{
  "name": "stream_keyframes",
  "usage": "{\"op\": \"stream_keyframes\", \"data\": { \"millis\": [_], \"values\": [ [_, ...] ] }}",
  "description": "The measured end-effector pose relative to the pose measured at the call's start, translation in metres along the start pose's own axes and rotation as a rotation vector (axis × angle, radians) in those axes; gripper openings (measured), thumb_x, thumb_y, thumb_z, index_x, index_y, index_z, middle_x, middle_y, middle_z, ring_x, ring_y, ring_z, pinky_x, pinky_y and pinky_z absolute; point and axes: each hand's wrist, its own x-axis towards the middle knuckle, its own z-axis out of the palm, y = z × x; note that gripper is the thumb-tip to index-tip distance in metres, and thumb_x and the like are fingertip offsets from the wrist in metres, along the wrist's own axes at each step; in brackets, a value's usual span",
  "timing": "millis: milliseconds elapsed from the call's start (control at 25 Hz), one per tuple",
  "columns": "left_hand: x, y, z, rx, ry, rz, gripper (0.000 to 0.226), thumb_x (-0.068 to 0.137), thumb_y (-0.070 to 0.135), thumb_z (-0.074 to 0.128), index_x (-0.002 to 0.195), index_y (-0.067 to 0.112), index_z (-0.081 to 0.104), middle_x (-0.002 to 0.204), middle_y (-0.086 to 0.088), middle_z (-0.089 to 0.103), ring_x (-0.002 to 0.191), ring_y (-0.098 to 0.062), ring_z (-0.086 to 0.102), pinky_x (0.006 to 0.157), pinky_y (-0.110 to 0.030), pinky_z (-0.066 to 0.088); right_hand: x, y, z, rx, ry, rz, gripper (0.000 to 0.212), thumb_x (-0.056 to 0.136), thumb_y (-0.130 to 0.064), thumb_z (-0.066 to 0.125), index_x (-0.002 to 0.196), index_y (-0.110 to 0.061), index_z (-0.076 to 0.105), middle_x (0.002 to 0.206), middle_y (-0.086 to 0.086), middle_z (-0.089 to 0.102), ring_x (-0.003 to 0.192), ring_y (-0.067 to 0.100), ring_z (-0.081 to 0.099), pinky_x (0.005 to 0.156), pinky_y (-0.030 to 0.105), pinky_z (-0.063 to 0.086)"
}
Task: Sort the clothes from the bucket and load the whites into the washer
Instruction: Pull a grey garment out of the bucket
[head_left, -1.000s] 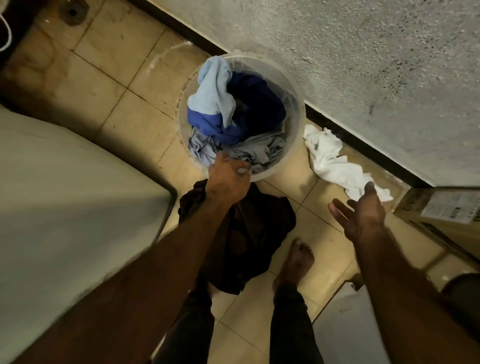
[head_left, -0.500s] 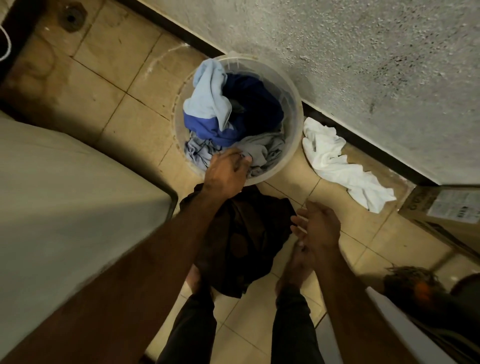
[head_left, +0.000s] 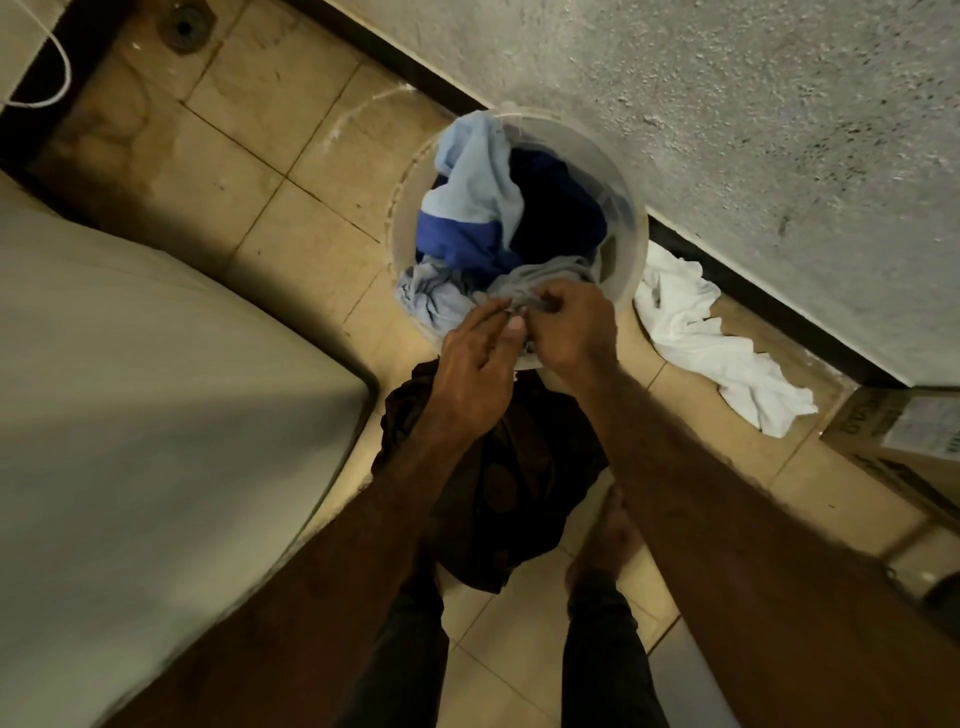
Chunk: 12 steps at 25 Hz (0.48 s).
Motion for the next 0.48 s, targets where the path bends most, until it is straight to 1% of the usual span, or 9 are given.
{"op": "stream_keyframes", "data": {
  "millis": [40, 120, 200, 240, 280, 320, 360, 400, 480],
  "values": [
    [-0.003, -0.002, -0.002, 0.066, 0.001, -0.003, 0.034, 0.103, 0.022, 0.048, 0.124, 0.003, 0.066, 0.136, -0.009, 0.060, 0.132, -0.023, 0.053, 0.114, -0.041, 0.041, -0.001, -0.002, -0.002, -0.033, 0.054, -0.021, 0.021, 0.097, -0.024, 0.063, 0.112, -0.012, 0.073, 0.112, 0.006, 0.073, 0.104, 0.021, 0.067, 0.090, 0.028, 0.050],
    [-0.006, -0.007, -0.008, 0.101, 0.076, -0.113, 0.031, 0.102, 0.023, 0.054, 0.125, 0.007, 0.066, 0.137, -0.009, 0.056, 0.130, -0.022, 0.053, 0.109, -0.032, 0.044, -0.007, -0.008, -0.010, -0.028, 0.220, -0.107, 0.015, 0.095, -0.023, 0.065, 0.102, -0.013, 0.074, 0.098, 0.001, 0.069, 0.092, 0.017, 0.064, 0.079, 0.022, 0.044],
    [-0.011, -0.011, -0.016, 0.034, 0.191, -0.262, 0.024, 0.101, 0.027, 0.056, 0.118, 0.015, 0.067, 0.127, -0.005, 0.058, 0.120, -0.021, 0.059, 0.092, -0.018, 0.049, -0.014, -0.015, -0.017, 0.015, 0.429, -0.240, 0.014, 0.091, -0.022, 0.070, 0.100, -0.012, 0.075, 0.100, 0.001, 0.062, 0.090, 0.013, 0.056, 0.076, 0.012, 0.036],
    [-0.013, -0.013, -0.019, -0.015, 0.219, -0.323, 0.021, 0.101, 0.030, 0.056, 0.115, 0.018, 0.067, 0.122, -0.002, 0.059, 0.114, -0.021, 0.063, 0.087, -0.020, 0.053, -0.017, -0.017, -0.019, -0.005, 0.480, -0.272, 0.015, 0.090, -0.022, 0.071, 0.101, -0.012, 0.075, 0.105, 0.003, 0.061, 0.094, 0.014, 0.054, 0.078, 0.011, 0.037],
    [-0.015, -0.016, -0.021, -0.060, 0.229, -0.381, 0.021, 0.100, 0.032, 0.057, 0.114, 0.019, 0.067, 0.119, -0.005, 0.060, 0.109, -0.025, 0.065, 0.087, -0.031, 0.058, -0.018, -0.019, -0.019, -0.076, 0.466, -0.255, 0.017, 0.091, -0.022, 0.070, 0.103, -0.012, 0.075, 0.113, 0.005, 0.060, 0.100, 0.017, 0.054, 0.083, 0.016, 0.042],
    [-0.017, -0.019, -0.023, -0.079, 0.222, -0.424, 0.022, 0.100, 0.032, 0.059, 0.114, 0.018, 0.067, 0.116, -0.014, 0.063, 0.106, -0.035, 0.066, 0.087, -0.045, 0.058, -0.020, -0.020, -0.019, -0.169, 0.423, -0.205, 0.019, 0.091, -0.023, 0.069, 0.106, -0.013, 0.076, 0.120, 0.007, 0.059, 0.107, 0.021, 0.053, 0.087, 0.025, 0.047],
    [-0.018, -0.021, -0.024, -0.087, 0.208, -0.450, 0.024, 0.099, 0.032, 0.060, 0.115, 0.016, 0.067, 0.114, -0.026, 0.063, 0.103, -0.047, 0.064, 0.085, -0.054, 0.056, -0.022, -0.022, -0.020, -0.217, 0.398, -0.185, 0.020, 0.091, -0.023, 0.070, 0.107, -0.014, 0.076, 0.123, 0.008, 0.058, 0.109, 0.023, 0.053, 0.088, 0.030, 0.049],
    [-0.019, -0.021, -0.025, -0.102, 0.192, -0.463, 0.025, 0.099, 0.032, 0.060, 0.116, 0.014, 0.067, 0.113, -0.034, 0.062, 0.103, -0.054, 0.061, 0.084, -0.060, 0.054, -0.025, -0.026, -0.020, -0.205, 0.413, -0.241, 0.020, 0.089, -0.023, 0.071, 0.107, -0.014, 0.077, 0.119, 0.008, 0.060, 0.107, 0.023, 0.052, 0.086, 0.030, 0.048],
    [-0.017, -0.019, -0.027, -0.140, 0.192, -0.499, 0.028, 0.099, 0.033, 0.060, 0.118, 0.013, 0.068, 0.115, -0.031, 0.065, 0.106, -0.054, 0.060, 0.085, -0.059, 0.054, -0.029, -0.034, -0.022, -0.137, 0.513, -0.412, 0.018, 0.087, -0.022, 0.073, 0.102, -0.012, 0.076, 0.108, 0.007, 0.064, 0.101, 0.020, 0.053, 0.083, 0.019, 0.040]
  ]
}}
